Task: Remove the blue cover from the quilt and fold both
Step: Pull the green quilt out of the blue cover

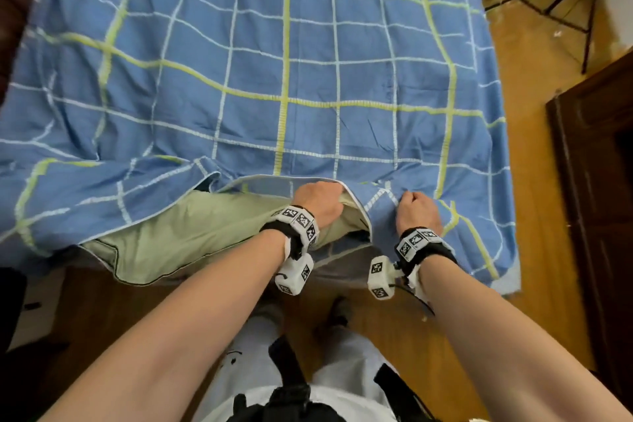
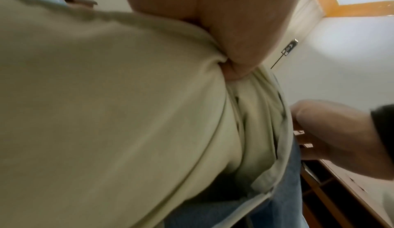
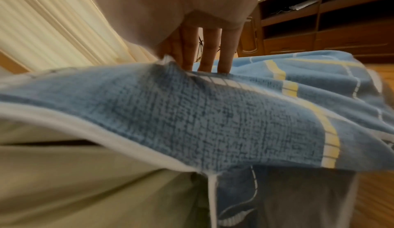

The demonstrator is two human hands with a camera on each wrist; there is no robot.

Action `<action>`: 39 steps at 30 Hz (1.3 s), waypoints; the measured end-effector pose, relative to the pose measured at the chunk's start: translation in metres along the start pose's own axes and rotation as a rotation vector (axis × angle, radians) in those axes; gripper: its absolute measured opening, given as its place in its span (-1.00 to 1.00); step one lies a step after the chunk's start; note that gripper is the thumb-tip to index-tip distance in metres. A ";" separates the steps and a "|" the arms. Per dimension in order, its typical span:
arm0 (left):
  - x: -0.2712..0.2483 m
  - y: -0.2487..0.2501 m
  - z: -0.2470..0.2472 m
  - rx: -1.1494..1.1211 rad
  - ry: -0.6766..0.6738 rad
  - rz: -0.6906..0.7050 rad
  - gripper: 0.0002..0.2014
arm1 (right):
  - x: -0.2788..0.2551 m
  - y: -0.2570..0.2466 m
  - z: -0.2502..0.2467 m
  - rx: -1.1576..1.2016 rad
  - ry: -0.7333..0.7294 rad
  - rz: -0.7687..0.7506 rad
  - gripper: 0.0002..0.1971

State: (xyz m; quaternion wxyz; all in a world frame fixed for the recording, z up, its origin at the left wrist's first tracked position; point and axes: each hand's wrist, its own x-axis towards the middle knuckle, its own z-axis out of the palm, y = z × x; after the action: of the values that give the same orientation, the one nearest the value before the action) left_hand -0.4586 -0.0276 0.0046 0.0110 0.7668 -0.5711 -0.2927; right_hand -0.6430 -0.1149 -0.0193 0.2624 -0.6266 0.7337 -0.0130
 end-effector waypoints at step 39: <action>-0.042 0.081 -0.016 0.087 0.236 0.069 -0.41 | -0.003 0.019 -0.093 0.258 -0.003 -0.339 -0.79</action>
State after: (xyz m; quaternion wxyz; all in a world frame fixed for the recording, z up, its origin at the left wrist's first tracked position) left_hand -0.5291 -0.0240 0.0650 0.0549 0.7756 -0.6040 -0.1751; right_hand -0.6975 -0.1371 0.0557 0.3357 -0.7024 0.6095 -0.1496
